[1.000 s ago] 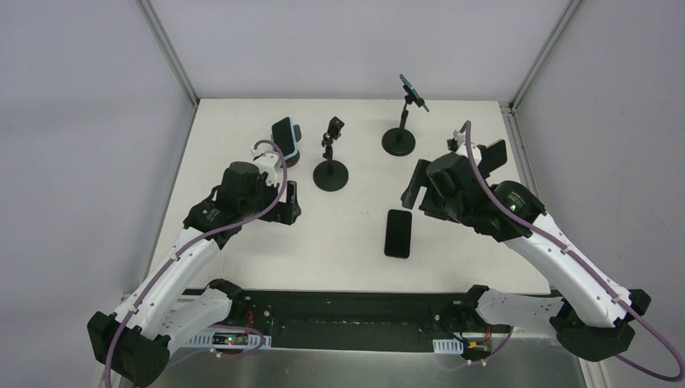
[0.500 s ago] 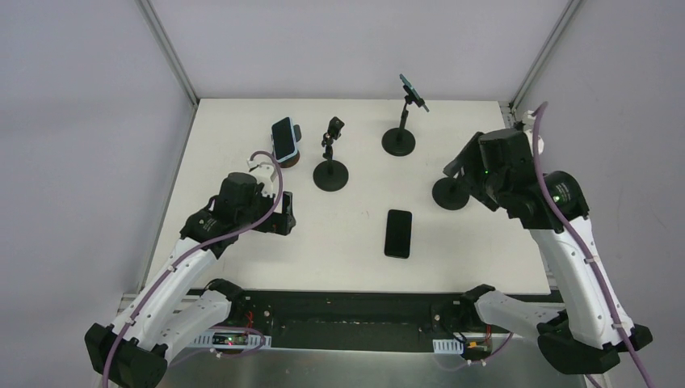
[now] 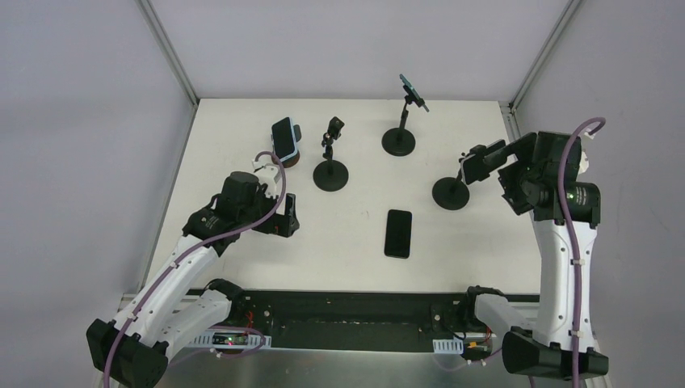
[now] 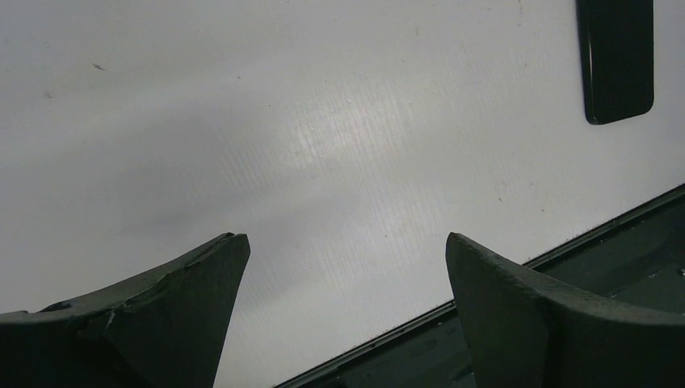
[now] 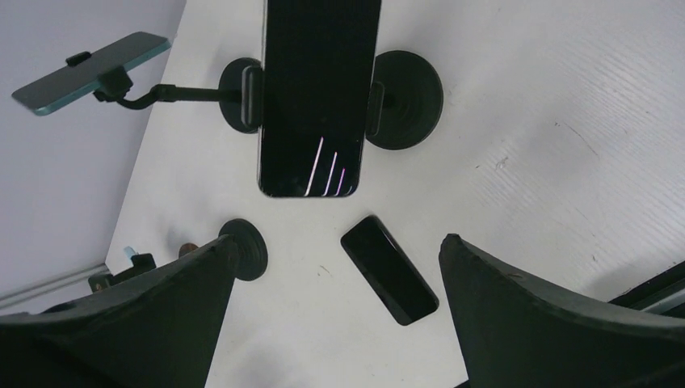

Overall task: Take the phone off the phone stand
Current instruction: Pick up the phone stand with the phone at the center of the board.

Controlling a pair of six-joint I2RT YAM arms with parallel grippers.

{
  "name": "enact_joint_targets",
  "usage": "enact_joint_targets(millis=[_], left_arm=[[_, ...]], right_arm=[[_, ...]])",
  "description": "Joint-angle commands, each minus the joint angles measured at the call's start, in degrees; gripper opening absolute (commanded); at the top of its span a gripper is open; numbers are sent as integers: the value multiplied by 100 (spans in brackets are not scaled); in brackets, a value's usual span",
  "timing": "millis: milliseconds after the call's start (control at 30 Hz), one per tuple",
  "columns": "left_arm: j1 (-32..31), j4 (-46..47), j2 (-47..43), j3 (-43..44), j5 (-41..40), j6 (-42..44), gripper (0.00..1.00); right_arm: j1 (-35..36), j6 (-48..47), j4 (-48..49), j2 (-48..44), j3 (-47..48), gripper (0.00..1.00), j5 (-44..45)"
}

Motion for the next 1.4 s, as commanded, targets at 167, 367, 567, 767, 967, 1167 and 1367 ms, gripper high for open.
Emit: enact_joint_targets(millis=[167,367,567,767,967,1167,1367], left_arm=[[70,-40,63,40,388,68,98],[68,-32,77,-10,559,57,97],[68,-34,159,31,529,103,97],[63,-33,200,39,526,116,97],[69,-39,220,36,524,122,97],[68,-40,206,35,542,127,97],[69,-41,105,-6,563,125,97]], right_arm=[[-804,-662,1179,547,-319,99,-949],[-1141,-828,1531,1317,-150,99,-1355],[-1364,-912,1711,1937,61,99,-1389],[-1591,-853,2173,2180,-18,99,-1789],[-1633,-738,2520,2127,-110,99,-2115],[-1633,-662,2818,2181,-297,99,-2280],[-1633,-645,2852,2596,-421,99,-2448]])
